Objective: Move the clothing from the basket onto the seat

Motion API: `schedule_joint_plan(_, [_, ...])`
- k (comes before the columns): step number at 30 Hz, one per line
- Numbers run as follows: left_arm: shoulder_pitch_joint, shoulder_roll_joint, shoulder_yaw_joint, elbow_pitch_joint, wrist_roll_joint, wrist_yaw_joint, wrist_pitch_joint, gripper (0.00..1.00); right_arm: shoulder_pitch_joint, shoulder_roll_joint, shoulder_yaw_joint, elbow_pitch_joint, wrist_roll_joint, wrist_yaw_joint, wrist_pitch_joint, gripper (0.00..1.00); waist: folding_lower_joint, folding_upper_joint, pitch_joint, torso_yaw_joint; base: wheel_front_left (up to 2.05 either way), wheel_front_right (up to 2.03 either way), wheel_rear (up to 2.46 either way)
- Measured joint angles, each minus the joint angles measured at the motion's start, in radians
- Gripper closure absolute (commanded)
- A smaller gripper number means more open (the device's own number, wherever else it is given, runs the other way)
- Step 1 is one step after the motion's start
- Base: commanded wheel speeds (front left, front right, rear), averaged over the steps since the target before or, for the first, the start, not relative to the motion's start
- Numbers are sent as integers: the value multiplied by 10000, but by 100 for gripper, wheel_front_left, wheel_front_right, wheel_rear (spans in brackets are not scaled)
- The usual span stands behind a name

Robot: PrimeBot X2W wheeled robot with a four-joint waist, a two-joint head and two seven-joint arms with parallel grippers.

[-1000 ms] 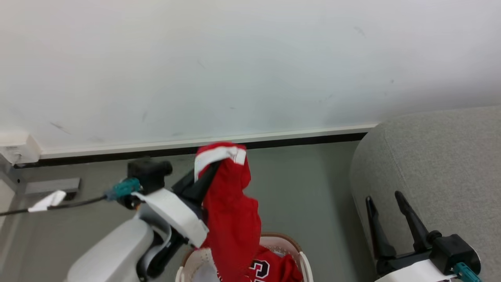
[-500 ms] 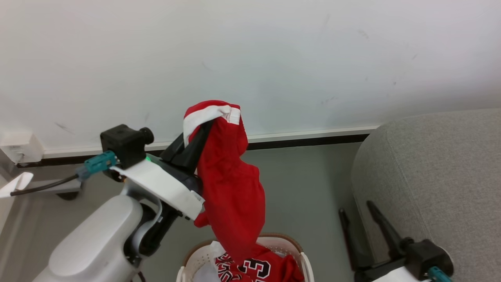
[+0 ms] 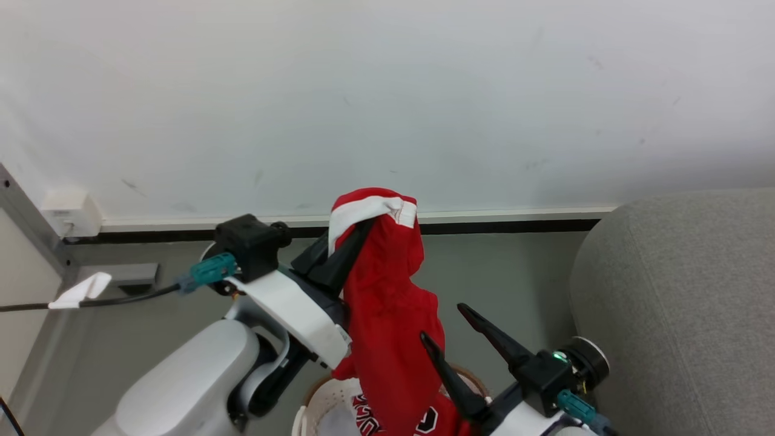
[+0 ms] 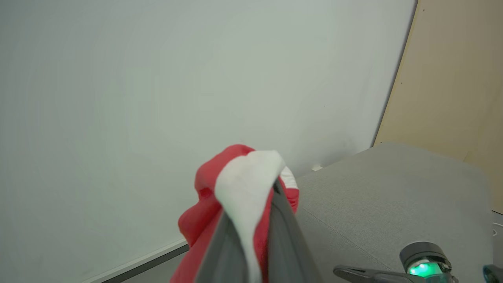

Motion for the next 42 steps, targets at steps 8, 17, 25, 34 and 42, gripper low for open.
schedule_joint_plan(8, [-145, -491, -414, 119, 107, -146, 23, 100, -1725, 0, 1467, 1636, 928, 0, 497, 0, 0, 0, -77, 712, 0, 0, 0])
schedule_joint_plan(17, [-391, -1120, -1024, 291, 309, -479, 207, 100, -2934, -140, 3219, 3206, 2587, 0, 1072, 0, 1, 0, -192, 1801, 0, 0, 0])
schedule_joint_plan(25, [-516, -1383, -1239, 525, 351, -564, 249, 100, -3376, -339, 5047, 3672, 4406, 0, 1007, 0, 0, 0, -353, 2517, 0, 0, 0])
schedule_joint_plan(34, [-526, -1337, -1208, 648, 334, -500, 240, 100, -3411, -174, 6011, 4146, 5848, 0, 336, 100, 1, 0, -398, 2682, 0, 0, 0])
schedule_joint_plan(42, [-409, -1152, -1078, 721, 222, -376, 130, 100, -3572, -219, 5304, 4004, 5981, 0, 33, 100, 1, 0, -336, 2284, 0, 0, 0])
